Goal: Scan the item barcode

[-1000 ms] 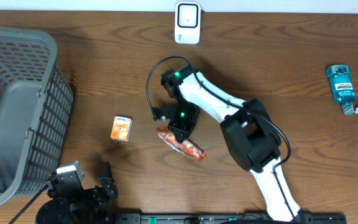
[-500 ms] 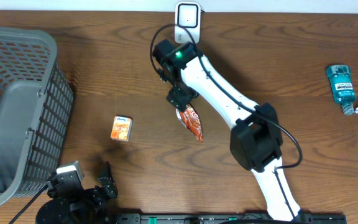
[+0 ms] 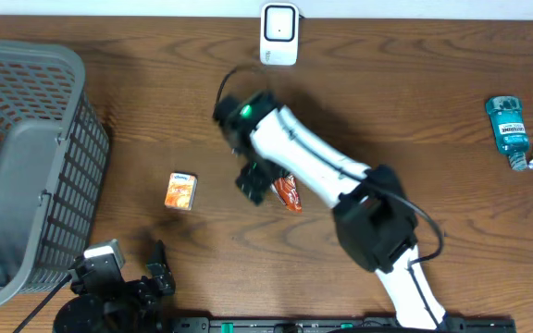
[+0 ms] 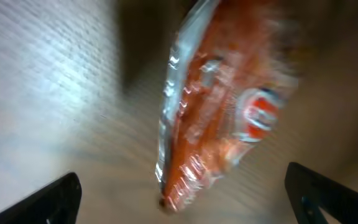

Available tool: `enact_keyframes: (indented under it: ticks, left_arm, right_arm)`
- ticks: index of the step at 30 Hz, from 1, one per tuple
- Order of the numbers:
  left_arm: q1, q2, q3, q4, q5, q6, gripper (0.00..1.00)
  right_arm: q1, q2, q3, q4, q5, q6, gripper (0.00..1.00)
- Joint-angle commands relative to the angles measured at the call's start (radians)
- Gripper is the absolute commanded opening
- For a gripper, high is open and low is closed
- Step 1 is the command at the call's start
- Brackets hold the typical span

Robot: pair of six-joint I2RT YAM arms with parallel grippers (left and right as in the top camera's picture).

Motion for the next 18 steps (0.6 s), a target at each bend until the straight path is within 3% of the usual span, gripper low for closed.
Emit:
enact_keyframes:
  ticks: [1, 13, 17, 18]
  left_arm:
    - [0.005, -0.001, -0.002, 0.001, 0.009, -0.006, 0.98]
    - [0.005, -0.001, -0.002, 0.001, 0.009, -0.006, 0.98]
    - [0.005, -0.001, -0.002, 0.001, 0.009, -0.006, 0.98]
    - [0.005, -0.001, -0.002, 0.001, 0.009, -0.006, 0.98]
  right_arm:
    - [0.048, -0.007, -0.121, 0.064, 0.151, 0.116, 0.99]
    - [0.008, -0.006, -0.329, 0.237, 0.248, 0.134, 0.99]
    - [-0.031, -0.005, -0.343, 0.278, 0.179, 0.039, 0.98]
    - [-0.039, -0.005, -0.345, 0.295, 0.138, 0.004, 0.93]
